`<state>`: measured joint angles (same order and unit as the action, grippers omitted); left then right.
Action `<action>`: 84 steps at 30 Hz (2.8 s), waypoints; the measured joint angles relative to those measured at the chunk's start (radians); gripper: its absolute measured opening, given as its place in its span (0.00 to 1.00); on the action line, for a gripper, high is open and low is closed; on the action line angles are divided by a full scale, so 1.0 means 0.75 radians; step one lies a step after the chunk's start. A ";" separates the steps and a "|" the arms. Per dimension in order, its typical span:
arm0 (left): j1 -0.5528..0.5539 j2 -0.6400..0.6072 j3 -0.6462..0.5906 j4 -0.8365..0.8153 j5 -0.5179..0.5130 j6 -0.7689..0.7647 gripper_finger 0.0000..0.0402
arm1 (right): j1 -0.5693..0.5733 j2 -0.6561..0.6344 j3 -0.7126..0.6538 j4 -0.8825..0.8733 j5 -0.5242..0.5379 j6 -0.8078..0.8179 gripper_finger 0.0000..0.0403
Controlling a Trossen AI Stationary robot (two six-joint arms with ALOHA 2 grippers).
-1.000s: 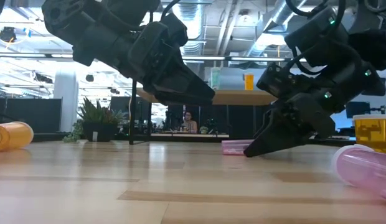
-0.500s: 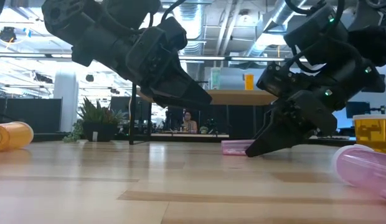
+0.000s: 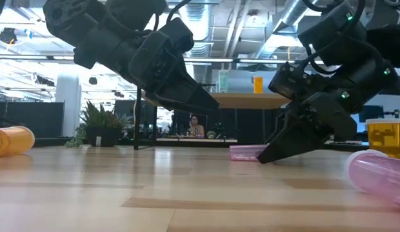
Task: Pick and place medicine bottles onto shelf by color
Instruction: Put the top pink pill bottle on the shelf
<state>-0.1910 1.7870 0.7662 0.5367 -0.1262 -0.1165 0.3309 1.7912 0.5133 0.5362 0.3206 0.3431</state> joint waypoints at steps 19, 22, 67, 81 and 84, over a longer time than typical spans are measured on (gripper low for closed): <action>0.003 0.082 0.189 -0.033 0.040 0.182 0.55 | 0.049 -0.526 -0.004 -0.600 -0.021 0.105 0.54; 0.015 0.169 0.290 -0.214 0.044 0.267 0.55 | 0.067 -0.580 -0.002 -0.604 0.032 0.105 0.54; 0.135 0.133 0.447 -0.417 0.076 0.278 0.21 | 0.169 -0.643 -0.001 -0.646 0.304 0.127 0.46; 0.146 -0.079 -0.184 0.984 0.132 0.073 0.24 | 0.170 -0.681 -0.001 0.081 0.467 -0.387 0.47; 0.144 -0.076 -0.199 1.093 0.174 0.071 0.23 | 0.092 -0.681 -0.001 0.257 0.297 -0.455 0.47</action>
<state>-0.0832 1.7302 0.6172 1.3564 0.0043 -0.0635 0.4000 1.2807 0.5129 0.7288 0.5434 0.0021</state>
